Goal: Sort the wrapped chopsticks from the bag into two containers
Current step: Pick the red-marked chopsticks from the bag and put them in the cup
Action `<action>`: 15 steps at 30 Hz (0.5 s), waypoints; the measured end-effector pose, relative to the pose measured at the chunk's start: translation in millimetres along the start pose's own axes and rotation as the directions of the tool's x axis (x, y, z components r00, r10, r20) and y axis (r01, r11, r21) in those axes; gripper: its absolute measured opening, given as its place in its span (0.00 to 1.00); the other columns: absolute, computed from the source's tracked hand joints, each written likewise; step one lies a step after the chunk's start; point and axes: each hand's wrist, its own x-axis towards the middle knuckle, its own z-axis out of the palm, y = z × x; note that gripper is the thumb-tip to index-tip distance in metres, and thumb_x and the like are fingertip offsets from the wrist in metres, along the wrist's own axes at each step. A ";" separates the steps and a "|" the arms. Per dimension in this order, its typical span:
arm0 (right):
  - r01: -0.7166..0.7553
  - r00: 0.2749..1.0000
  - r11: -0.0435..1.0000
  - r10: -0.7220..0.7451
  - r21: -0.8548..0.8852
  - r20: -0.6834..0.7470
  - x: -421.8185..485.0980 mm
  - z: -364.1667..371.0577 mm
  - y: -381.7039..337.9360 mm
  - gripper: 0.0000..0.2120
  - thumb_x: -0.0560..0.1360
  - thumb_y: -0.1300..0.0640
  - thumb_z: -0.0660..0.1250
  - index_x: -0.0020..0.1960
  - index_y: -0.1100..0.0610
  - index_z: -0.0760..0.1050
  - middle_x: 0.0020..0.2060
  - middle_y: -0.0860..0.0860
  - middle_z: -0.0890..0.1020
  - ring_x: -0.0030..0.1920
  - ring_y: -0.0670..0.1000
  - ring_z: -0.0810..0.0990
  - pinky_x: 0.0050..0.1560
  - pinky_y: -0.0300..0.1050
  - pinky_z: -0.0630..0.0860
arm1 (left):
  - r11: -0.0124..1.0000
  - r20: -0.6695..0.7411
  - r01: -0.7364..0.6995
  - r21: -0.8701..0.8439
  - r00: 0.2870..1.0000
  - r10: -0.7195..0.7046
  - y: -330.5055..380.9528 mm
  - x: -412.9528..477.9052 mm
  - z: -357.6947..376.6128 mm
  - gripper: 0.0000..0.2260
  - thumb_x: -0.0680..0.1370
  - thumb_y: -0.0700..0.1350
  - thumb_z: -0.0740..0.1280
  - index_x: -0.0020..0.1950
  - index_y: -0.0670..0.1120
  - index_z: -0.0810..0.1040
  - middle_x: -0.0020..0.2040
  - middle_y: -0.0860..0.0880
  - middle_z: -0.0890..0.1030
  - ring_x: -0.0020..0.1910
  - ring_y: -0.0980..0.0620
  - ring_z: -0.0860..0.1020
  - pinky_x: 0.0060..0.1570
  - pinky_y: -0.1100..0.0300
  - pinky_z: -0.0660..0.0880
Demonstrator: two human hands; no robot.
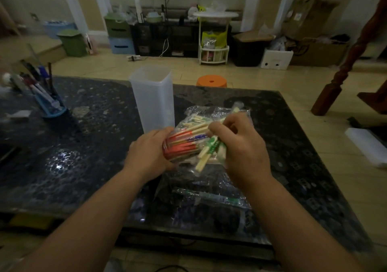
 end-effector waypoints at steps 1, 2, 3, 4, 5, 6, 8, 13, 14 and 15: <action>-0.024 1.000 0.998 0.025 0.061 -0.015 -1.5 1.7 2.0 0.15 0.71 0.58 0.75 0.56 0.60 0.79 0.49 0.58 0.76 0.41 0.55 0.76 0.31 0.50 0.77 | 1.000 0.001 -0.004 0.010 1.000 0.004 0.6 0.3 -0.7 0.42 0.66 0.59 0.79 0.75 0.57 0.64 0.67 0.52 0.74 0.65 0.48 0.73 0.66 0.45 0.71; -0.050 0.998 0.988 0.056 0.143 -0.040 -3.1 3.6 4.2 0.15 0.72 0.60 0.74 0.57 0.59 0.79 0.50 0.57 0.77 0.43 0.55 0.77 0.34 0.53 0.78 | 1.000 0.003 -0.002 0.017 1.000 0.002 0.9 0.5 -1.1 0.43 0.66 0.59 0.79 0.76 0.57 0.64 0.68 0.51 0.74 0.65 0.48 0.72 0.67 0.45 0.70; -0.072 0.994 0.965 0.092 0.251 -0.067 -4.2 4.6 5.8 0.13 0.73 0.62 0.72 0.57 0.57 0.79 0.49 0.55 0.77 0.45 0.55 0.78 0.37 0.54 0.79 | 1.000 0.012 0.004 0.022 1.000 -0.005 1.3 0.6 -1.3 0.44 0.65 0.58 0.80 0.76 0.57 0.63 0.69 0.51 0.73 0.66 0.48 0.72 0.67 0.46 0.70; -0.077 0.988 0.936 0.118 0.344 -0.100 -4.2 5.2 6.0 0.11 0.73 0.64 0.70 0.55 0.56 0.80 0.48 0.54 0.78 0.46 0.54 0.78 0.41 0.54 0.79 | 1.000 0.017 0.008 0.024 1.000 -0.009 1.5 0.4 -1.3 0.45 0.65 0.57 0.80 0.77 0.57 0.62 0.70 0.51 0.73 0.66 0.48 0.72 0.67 0.46 0.69; -0.073 0.979 0.921 0.140 0.382 -0.149 -3.1 4.4 4.4 0.09 0.74 0.64 0.69 0.54 0.58 0.82 0.48 0.53 0.79 0.46 0.52 0.78 0.44 0.49 0.79 | 1.000 0.023 0.014 0.018 1.000 -0.014 1.4 0.4 -1.0 0.45 0.64 0.57 0.80 0.77 0.57 0.62 0.69 0.51 0.72 0.66 0.48 0.72 0.67 0.46 0.69; -0.076 0.965 0.924 0.163 0.374 -0.206 -1.1 3.5 1.3 0.08 0.75 0.62 0.71 0.53 0.61 0.82 0.47 0.54 0.79 0.46 0.49 0.77 0.45 0.40 0.77 | 1.000 0.023 0.013 0.007 1.000 -0.013 1.5 0.7 -0.5 0.45 0.64 0.56 0.81 0.76 0.58 0.63 0.69 0.51 0.73 0.66 0.48 0.72 0.67 0.46 0.70; -0.126 0.919 0.918 0.251 0.375 -0.305 4.0 -0.6 -5.4 0.08 0.76 0.60 0.70 0.50 0.65 0.83 0.46 0.52 0.77 0.45 0.40 0.74 0.46 0.26 0.71 | 1.000 0.018 0.005 -0.013 1.000 -0.005 1.2 1.5 0.7 0.44 0.62 0.56 0.81 0.75 0.59 0.64 0.67 0.52 0.74 0.64 0.47 0.73 0.65 0.45 0.71; -0.219 0.850 0.896 0.370 0.386 -0.376 10.3 -5.8 -4.8 0.08 0.78 0.57 0.67 0.48 0.60 0.83 0.46 0.45 0.72 0.45 0.39 0.71 0.47 0.26 0.67 | 1.000 0.010 0.009 0.003 1.000 -0.009 0.0 3.6 3.3 0.48 0.60 0.58 0.82 0.76 0.57 0.64 0.69 0.51 0.73 0.66 0.47 0.73 0.66 0.45 0.71; -0.234 0.841 0.901 0.377 0.366 -0.389 10.9 -5.6 -3.3 0.08 0.79 0.56 0.66 0.48 0.59 0.82 0.46 0.44 0.71 0.46 0.40 0.71 0.47 0.26 0.67 | 1.000 0.008 0.006 0.011 1.000 -0.006 -0.4 3.8 4.0 0.49 0.60 0.58 0.82 0.77 0.57 0.64 0.69 0.51 0.73 0.66 0.47 0.73 0.67 0.45 0.70; -0.256 0.827 0.895 0.399 0.366 -0.397 11.0 -5.2 -2.0 0.08 0.79 0.56 0.66 0.49 0.59 0.82 0.46 0.45 0.71 0.46 0.40 0.71 0.47 0.26 0.67 | 1.000 0.008 0.002 0.020 1.000 -0.002 -0.9 3.8 4.6 0.48 0.61 0.58 0.82 0.77 0.56 0.64 0.69 0.51 0.73 0.66 0.47 0.73 0.67 0.45 0.70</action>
